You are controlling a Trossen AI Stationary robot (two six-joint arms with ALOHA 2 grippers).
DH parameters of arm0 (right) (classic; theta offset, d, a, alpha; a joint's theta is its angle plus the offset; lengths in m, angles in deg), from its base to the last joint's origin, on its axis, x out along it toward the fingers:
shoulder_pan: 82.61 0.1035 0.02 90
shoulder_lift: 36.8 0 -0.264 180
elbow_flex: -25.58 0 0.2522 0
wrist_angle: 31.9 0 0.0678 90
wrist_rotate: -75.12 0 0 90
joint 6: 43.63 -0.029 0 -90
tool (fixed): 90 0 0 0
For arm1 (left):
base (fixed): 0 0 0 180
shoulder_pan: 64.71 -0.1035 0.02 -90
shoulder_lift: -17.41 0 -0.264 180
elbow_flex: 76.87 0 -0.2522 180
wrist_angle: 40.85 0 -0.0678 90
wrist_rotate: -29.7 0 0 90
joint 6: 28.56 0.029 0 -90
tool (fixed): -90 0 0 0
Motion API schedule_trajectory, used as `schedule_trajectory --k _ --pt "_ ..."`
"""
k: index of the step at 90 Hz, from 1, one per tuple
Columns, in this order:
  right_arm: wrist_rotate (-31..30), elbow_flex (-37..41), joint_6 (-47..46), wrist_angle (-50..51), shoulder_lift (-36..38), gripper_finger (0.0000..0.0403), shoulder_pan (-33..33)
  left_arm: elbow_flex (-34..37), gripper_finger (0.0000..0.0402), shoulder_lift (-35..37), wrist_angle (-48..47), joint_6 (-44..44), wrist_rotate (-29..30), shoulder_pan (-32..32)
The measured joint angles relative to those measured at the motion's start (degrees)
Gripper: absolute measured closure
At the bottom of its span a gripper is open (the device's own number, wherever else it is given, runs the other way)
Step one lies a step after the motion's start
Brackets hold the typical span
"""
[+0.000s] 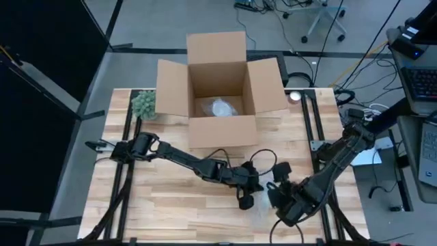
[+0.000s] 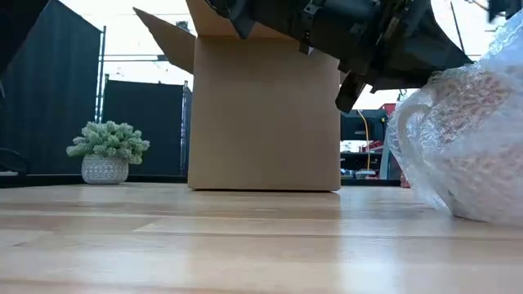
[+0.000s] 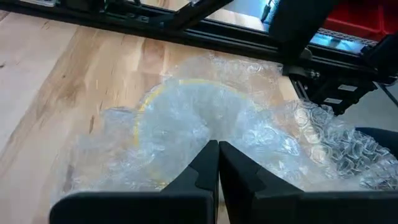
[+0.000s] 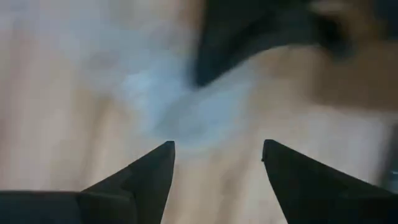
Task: Wrap mug
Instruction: Wrap the orange mug in the bubble wrap
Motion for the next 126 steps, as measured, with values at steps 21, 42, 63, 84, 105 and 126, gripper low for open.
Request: schedule_trajectory --k 21,42,63,84,105,126 --pt "3.32 5.47 -5.19 -4.45 0.06 0.0172 -10.27 0.09 0.0401 0.0 -0.1 -0.56 0.04 0.07" --pt "10.06 8.74 -2.51 -10.87 2.74 0.0172 -13.25 0.09 0.0401 0.0 -0.18 0.12 -0.86 0.17" --pt "2.85 8.83 -10.11 -11.62 3.63 0.0172 -10.86 -0.09 0.0402 -0.04 0.26 0.22 -1.55 0.15" --pt "2.38 8.85 -20.31 -6.62 5.62 0.0172 -3.55 -0.09 0.0402 -0.04 0.17 0.13 -1.57 0.2" --pt "-4.48 16.41 -31.14 -8.04 14.75 0.0172 0.76 -0.09 0.0402 -0.04 0.16 0.11 -1.68 0.2" --pt "-3.23 32.83 -28.89 -34.49 23.02 0.0172 -3.63 -0.04 0.0402 -0.04 0.33 -0.07 -1.7 0.2"
